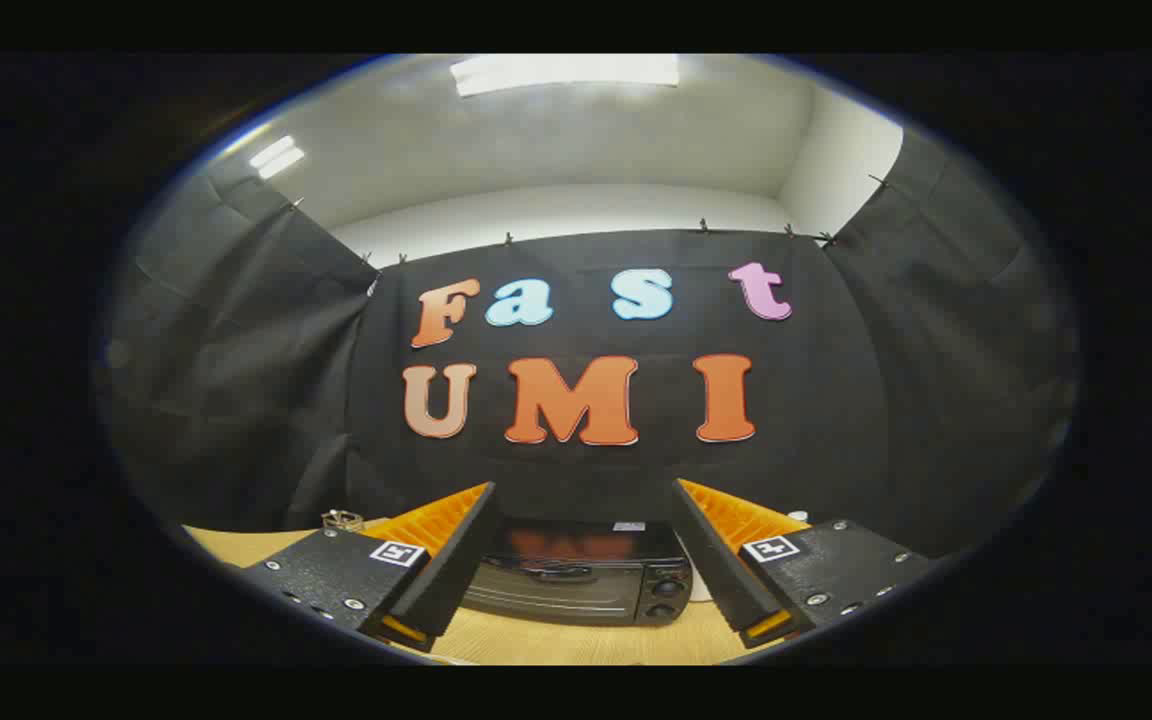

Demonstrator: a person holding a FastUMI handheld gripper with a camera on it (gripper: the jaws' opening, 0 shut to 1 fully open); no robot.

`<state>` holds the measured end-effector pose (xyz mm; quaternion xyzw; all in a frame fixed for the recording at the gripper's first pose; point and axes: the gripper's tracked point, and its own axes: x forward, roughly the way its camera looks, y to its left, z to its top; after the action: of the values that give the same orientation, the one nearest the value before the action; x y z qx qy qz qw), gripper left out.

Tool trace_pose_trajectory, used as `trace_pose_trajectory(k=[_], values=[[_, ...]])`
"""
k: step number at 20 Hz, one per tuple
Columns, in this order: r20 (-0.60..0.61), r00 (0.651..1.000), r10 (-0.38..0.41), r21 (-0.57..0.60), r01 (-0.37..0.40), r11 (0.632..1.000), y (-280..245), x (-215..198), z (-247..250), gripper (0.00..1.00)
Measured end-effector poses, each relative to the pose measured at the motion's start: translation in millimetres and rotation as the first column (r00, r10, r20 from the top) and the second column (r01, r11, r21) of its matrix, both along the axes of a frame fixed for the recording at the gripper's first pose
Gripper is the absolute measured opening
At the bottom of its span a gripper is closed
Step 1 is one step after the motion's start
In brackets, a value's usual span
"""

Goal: Open the toaster oven, put the food inside, and close the toaster oven door.

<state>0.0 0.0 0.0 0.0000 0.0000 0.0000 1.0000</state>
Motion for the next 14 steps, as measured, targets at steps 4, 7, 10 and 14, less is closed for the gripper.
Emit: trace_pose_trajectory(k=[4, 7, 10, 14], values=[[0.001, 1.000, 0.006, -0.004, -0.006, 1.000, 3.3, -1.4, 1.0, 0.99], [-0.007, 1.000, 0.008, -0.016, -0.008, 1.000, 5.3, -1.7, -3.2, 1.00], [-0.015, 1.000, 0.014, -0.004, -0.014, 1.000, 7.3, -0.2, -6.2, 0.99], [-0.020, 1.000, 0.015, 0.010, -0.015, 1.000, 9.9, 3.7, -2.7, 0.99]])
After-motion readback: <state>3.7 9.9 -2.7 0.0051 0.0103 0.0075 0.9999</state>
